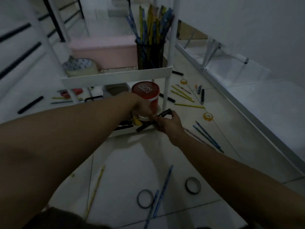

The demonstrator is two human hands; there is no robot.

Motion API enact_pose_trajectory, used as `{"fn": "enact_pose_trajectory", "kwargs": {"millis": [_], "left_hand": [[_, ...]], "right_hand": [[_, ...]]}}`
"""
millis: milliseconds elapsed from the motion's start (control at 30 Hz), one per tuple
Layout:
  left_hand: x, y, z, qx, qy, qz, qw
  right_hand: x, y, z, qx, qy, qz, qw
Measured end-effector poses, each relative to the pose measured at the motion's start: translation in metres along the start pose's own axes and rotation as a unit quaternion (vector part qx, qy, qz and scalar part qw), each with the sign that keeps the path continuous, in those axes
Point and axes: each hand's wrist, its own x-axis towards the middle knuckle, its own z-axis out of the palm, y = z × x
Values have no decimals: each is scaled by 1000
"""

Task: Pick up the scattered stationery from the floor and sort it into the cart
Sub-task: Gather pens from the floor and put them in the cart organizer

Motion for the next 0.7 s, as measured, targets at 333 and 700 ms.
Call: {"fn": "enact_pose_trajectory", "kwargs": {"millis": [333, 700], "left_hand": [[-20, -80, 1, -131, 7, -57, 990], [0, -127, 28, -28, 131, -93, 987]], "right_hand": [[19, 4, 47, 41, -72, -48, 995], [33, 52, 53, -304, -89, -139, 938]]}}
